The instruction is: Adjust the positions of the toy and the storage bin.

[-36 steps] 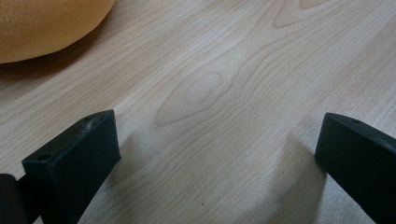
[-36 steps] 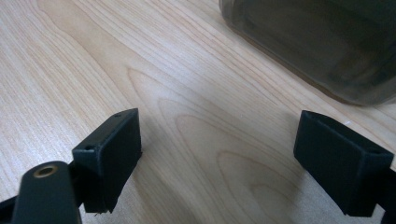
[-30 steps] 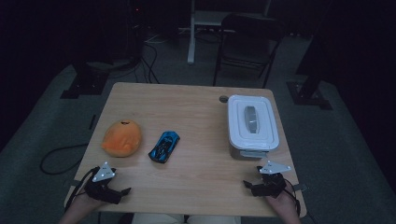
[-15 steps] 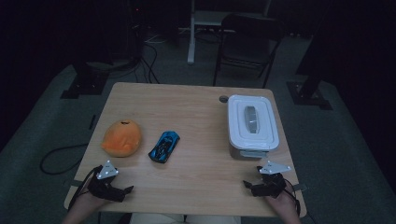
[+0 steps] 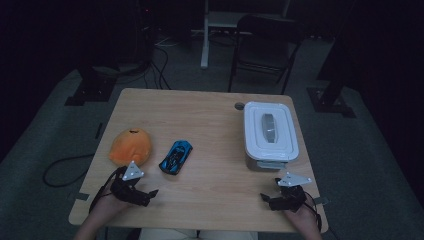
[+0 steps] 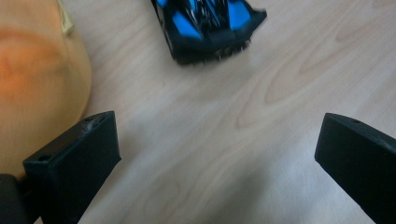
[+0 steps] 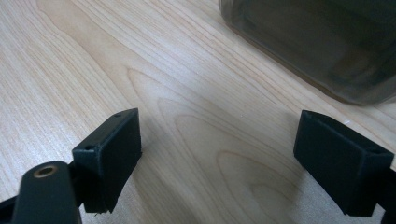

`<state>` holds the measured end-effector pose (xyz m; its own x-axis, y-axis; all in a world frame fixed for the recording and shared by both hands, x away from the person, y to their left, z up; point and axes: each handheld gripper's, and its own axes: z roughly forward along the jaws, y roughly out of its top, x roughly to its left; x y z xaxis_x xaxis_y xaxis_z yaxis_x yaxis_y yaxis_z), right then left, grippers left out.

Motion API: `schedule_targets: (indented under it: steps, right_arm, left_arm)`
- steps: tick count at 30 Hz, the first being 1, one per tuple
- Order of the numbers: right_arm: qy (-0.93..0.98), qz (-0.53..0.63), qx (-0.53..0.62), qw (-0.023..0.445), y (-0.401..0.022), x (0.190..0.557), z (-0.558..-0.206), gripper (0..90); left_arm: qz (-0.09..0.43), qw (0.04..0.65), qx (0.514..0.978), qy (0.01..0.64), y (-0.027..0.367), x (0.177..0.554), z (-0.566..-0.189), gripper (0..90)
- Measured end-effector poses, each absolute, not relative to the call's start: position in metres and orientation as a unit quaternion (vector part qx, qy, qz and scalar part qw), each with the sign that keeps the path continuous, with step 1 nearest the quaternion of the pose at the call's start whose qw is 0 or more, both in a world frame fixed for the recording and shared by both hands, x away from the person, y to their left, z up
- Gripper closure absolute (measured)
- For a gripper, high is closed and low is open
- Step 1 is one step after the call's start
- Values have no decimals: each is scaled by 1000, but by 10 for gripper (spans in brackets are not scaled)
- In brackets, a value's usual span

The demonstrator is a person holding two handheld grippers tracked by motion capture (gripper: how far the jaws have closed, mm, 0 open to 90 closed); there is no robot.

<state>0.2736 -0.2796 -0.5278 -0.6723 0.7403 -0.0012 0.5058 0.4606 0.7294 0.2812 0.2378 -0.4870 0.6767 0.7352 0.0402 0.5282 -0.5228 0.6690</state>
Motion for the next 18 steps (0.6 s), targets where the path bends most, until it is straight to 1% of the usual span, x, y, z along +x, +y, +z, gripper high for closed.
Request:
schedule_targets:
  steps: [4,14,18]
  right_arm:
    - [839,363,371,162,-280,274,-528,147]
    - [839,363,372,161,-280,274,-528,147]
    - [839,363,371,161,-280,274,-528,147]
  left_arm:
    - [151,318,862,364,227,290,-485,6]
    - [155,321,855,377,210,310,-477,6]
    - [142,330,856,370,204,318,-476,7]
